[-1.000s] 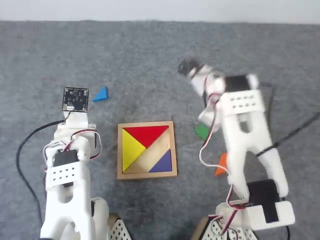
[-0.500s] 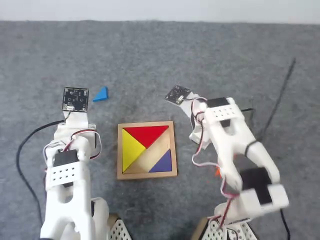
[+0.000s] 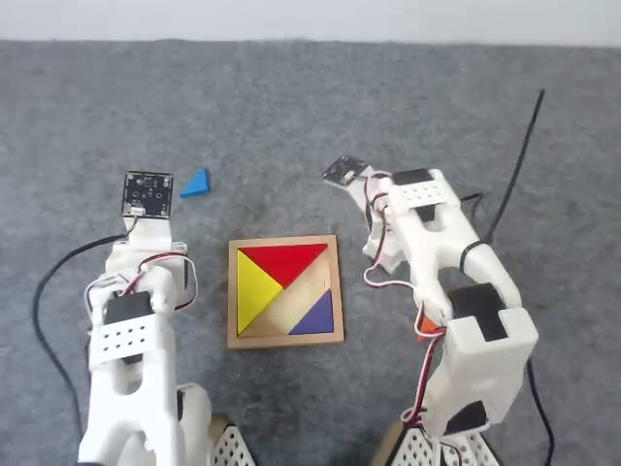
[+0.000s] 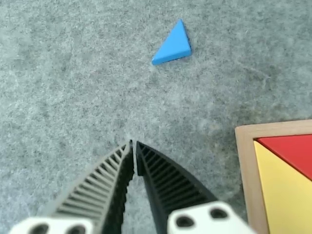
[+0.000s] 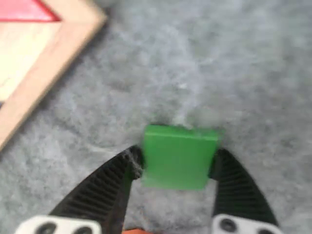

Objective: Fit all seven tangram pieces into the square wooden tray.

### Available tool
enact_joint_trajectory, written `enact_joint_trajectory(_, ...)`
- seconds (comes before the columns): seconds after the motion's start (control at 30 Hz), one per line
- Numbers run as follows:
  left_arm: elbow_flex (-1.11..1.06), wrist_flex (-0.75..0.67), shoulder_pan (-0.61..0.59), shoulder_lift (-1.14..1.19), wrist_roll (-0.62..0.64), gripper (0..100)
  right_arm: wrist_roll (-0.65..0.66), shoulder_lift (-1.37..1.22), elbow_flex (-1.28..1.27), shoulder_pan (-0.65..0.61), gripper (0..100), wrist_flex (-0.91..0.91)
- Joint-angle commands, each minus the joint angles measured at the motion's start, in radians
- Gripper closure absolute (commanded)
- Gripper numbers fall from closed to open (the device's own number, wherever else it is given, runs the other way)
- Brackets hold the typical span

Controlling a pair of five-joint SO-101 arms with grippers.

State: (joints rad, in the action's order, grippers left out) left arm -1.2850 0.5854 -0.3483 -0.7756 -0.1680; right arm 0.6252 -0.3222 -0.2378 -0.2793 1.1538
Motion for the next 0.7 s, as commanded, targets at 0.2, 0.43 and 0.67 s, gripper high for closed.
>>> enact_joint_trajectory(0.2,0.008,-0.023,0.011,-0.006,-0.011,99,-0.012,0.012,0.040,0.018,95.9,0.018)
enact_joint_trajectory(0.43,0.008,-0.023,0.011,-0.006,-0.011,99,-0.092,0.018,0.201,0.038,96.1,0.200)
enact_joint_trajectory(0.67,0.008,-0.023,0.011,-0.006,-0.011,99,-0.101,0.223,0.338,0.107,96.1,0.378)
